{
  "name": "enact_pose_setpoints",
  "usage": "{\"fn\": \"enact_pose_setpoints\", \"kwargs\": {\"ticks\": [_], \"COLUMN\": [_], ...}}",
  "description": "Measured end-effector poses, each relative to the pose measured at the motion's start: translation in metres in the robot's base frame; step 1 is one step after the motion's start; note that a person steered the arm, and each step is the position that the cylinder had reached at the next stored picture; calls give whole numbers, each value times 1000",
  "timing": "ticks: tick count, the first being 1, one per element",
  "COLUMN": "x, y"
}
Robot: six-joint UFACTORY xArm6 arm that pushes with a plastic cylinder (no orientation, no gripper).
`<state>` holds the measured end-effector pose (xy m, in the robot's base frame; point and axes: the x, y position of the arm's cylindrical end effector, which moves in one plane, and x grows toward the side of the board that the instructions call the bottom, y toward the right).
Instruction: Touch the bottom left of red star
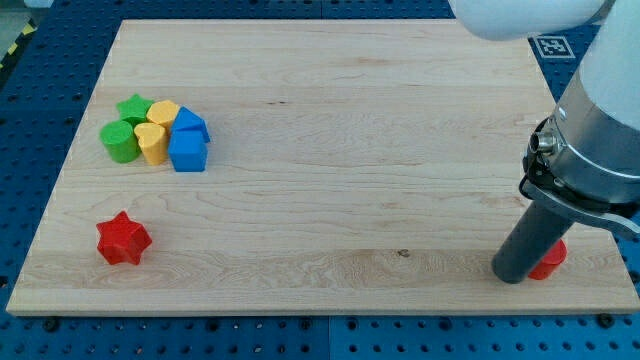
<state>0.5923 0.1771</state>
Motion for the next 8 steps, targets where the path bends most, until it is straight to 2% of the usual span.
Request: {"fn": "enact_pose_setpoints", "kwargs": {"ticks": [3, 4, 6, 8], "x": [0, 0, 0, 0], "y": [10, -48, -64, -137]}}
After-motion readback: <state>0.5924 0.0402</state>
